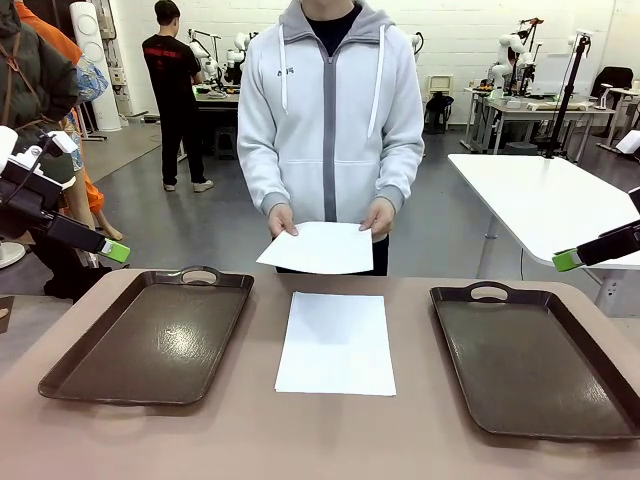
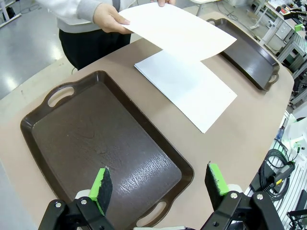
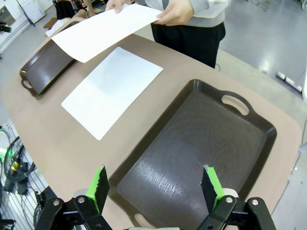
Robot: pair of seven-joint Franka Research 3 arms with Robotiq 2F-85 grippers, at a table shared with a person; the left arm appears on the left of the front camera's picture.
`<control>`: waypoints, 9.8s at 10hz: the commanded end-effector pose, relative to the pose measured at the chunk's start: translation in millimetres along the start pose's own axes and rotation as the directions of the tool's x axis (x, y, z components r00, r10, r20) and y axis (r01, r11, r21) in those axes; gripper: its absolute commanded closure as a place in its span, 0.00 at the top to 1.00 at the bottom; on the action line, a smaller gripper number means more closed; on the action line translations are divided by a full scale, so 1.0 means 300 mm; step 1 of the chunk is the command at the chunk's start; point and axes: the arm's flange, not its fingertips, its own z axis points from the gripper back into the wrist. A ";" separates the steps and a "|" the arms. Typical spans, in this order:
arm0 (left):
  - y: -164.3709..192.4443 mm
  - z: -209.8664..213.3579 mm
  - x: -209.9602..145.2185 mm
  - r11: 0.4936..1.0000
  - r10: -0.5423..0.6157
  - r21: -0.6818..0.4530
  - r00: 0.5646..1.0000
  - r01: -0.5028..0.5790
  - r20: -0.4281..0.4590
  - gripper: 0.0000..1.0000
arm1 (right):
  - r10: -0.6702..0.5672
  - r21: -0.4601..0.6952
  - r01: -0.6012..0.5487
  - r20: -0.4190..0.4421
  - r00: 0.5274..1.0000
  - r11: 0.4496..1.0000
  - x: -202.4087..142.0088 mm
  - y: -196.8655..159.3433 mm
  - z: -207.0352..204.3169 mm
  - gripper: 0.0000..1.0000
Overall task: Sort the A4 documents.
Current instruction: Receive the A4 Paper.
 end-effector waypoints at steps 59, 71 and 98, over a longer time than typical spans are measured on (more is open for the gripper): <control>0.009 -0.003 -0.002 1.000 -0.003 -0.009 1.000 0.003 0.009 1.00 | -0.704 0.603 0.731 -0.365 0.609 0.320 0.351 -0.062 -1.069 1.00; 0.009 -0.003 -0.002 1.000 -0.003 -0.009 1.000 0.003 0.009 1.00 | -0.753 0.628 0.754 -0.398 0.524 0.192 0.435 0.031 -1.245 1.00; 0.009 -0.003 -0.002 1.000 -0.003 -0.009 1.000 0.003 0.009 1.00 | -0.748 0.604 0.778 -0.434 0.502 0.173 0.391 -0.008 -1.234 0.00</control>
